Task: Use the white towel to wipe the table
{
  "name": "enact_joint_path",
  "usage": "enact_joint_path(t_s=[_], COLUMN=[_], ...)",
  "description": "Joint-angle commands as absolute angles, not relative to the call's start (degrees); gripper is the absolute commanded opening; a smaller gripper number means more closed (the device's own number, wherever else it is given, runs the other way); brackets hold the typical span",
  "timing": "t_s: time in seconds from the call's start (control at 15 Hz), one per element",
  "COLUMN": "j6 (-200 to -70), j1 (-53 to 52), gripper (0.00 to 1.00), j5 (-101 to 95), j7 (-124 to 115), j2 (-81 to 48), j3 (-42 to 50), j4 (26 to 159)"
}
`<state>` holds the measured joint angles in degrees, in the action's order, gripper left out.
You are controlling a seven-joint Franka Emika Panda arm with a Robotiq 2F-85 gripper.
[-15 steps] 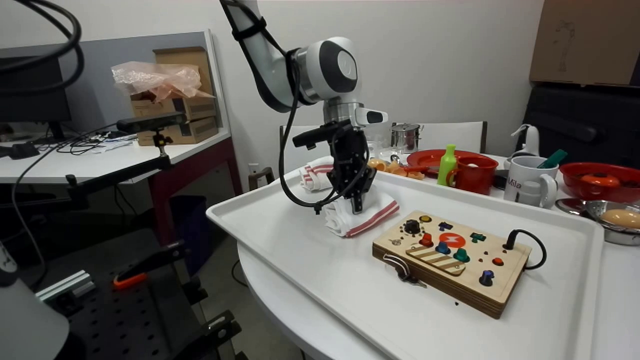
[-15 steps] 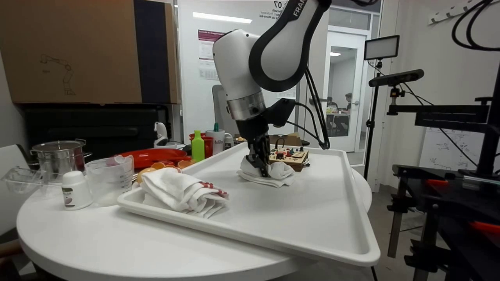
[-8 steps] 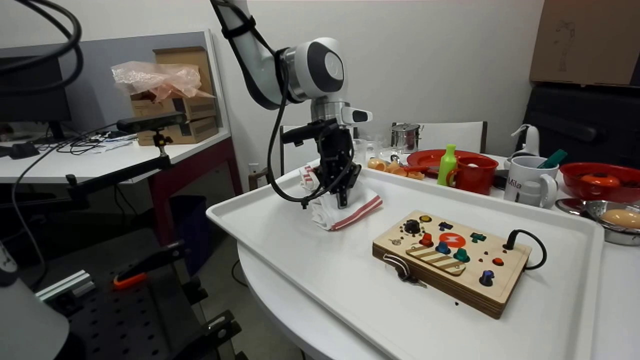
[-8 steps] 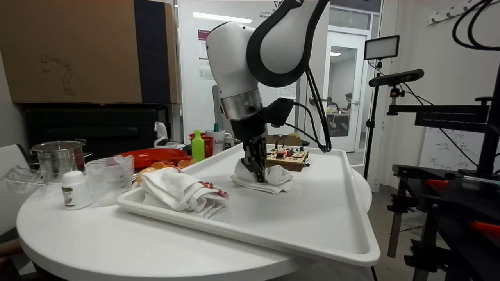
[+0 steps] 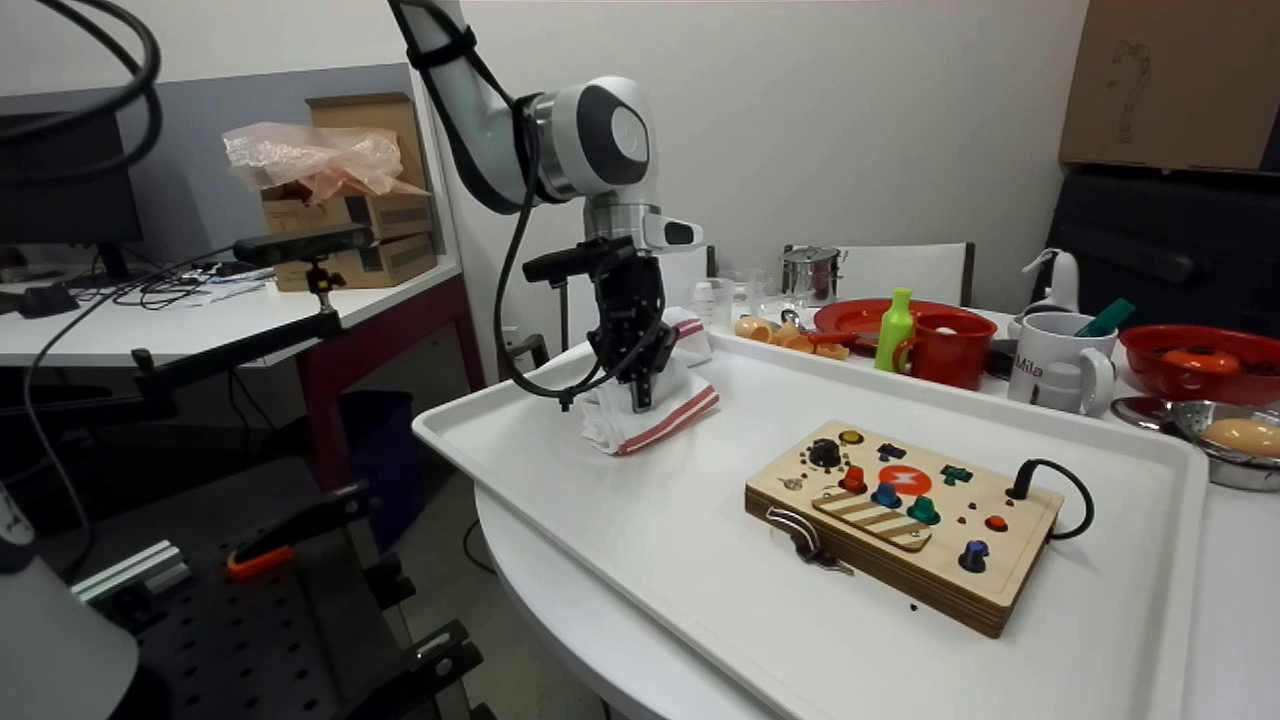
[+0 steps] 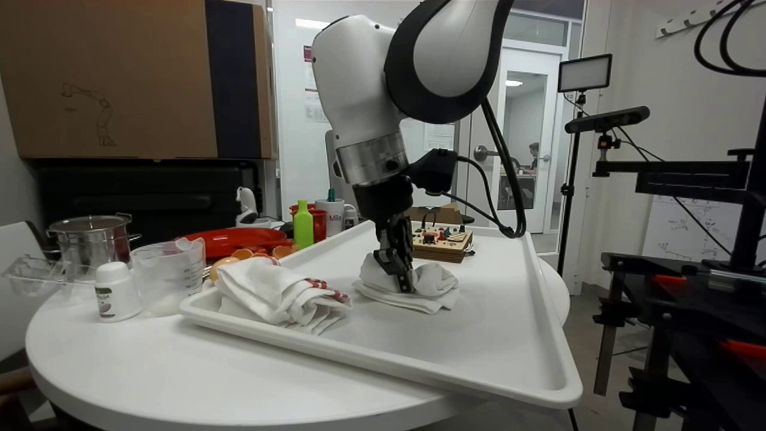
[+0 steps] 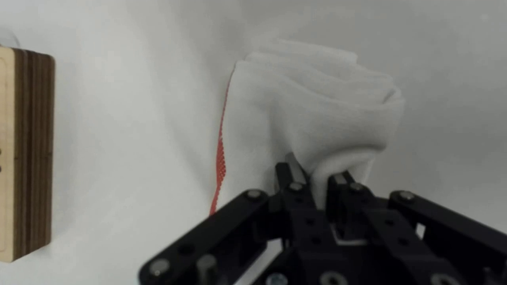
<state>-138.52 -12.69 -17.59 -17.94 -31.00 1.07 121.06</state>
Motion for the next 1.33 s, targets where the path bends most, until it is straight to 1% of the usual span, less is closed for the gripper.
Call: enact_joint_path(t_s=[0.0,0.07,0.47,0.53,1.27], j6=[-138.87,-138.45,-138.44,-138.44,-139.05], j1=[-14.4,-13.95,-14.5,-14.5,-19.98], gripper=[0.03,0.14,0.14,0.03,0.03], j5=[-18.14,-17.53,-17.68,-17.68,-16.8], j7=[-17.49,-17.71,-17.71,-17.71,-17.59], j2=[-29.93,-30.77,-30.53,-30.53,-31.35], j3=[0.75,1.19,1.08,1.08,-4.87], j4=[123.32,121.52,121.91,121.92,122.29])
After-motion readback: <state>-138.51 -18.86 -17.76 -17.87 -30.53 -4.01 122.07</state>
